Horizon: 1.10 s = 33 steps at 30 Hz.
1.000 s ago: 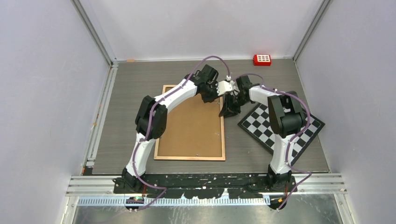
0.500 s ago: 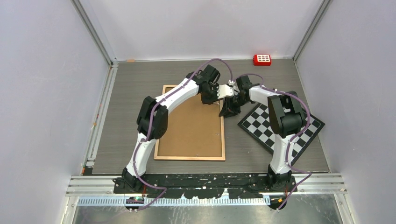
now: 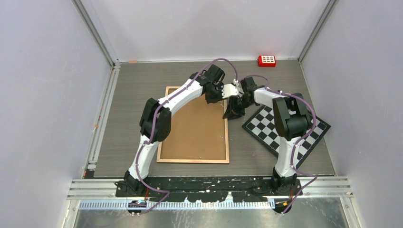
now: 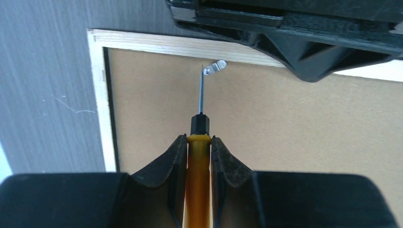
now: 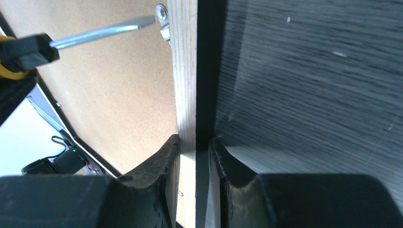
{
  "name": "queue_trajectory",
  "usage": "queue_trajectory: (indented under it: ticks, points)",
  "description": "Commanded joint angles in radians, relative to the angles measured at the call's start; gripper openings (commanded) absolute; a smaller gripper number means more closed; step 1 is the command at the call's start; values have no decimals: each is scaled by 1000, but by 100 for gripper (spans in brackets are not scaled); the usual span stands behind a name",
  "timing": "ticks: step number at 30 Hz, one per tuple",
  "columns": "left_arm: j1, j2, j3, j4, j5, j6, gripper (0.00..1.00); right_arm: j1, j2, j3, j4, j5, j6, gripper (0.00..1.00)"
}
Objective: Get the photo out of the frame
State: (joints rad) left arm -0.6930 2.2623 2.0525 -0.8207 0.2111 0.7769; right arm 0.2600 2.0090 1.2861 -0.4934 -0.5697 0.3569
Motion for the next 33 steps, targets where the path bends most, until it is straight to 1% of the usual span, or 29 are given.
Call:
queue_trajectory:
  ticks: [1,5,8,11,13,26,28,33]
  points:
    - [-18,-66,3,72,-73,114,0,10,-15,-22,10,14,14,24]
    - [-34,-53,9,74,-116,209,0,10,-15,-25,12,8,18,24]
    - [-56,-55,-16,67,-153,308,0,10,-17,-28,17,6,22,24]
    - [-72,-67,-51,82,-153,366,0,9,-16,-32,21,2,25,24]
    - [-93,-57,-61,63,-189,438,0,8,-14,-33,22,2,26,24]
    - [-122,-87,-112,20,-204,545,0,4,-3,-28,25,-4,31,24]
    - [-123,-85,-109,-1,-237,553,0,4,0,-26,26,-4,31,24]
    - [-123,-80,-112,-23,-258,565,0,3,9,-19,26,-7,34,24]
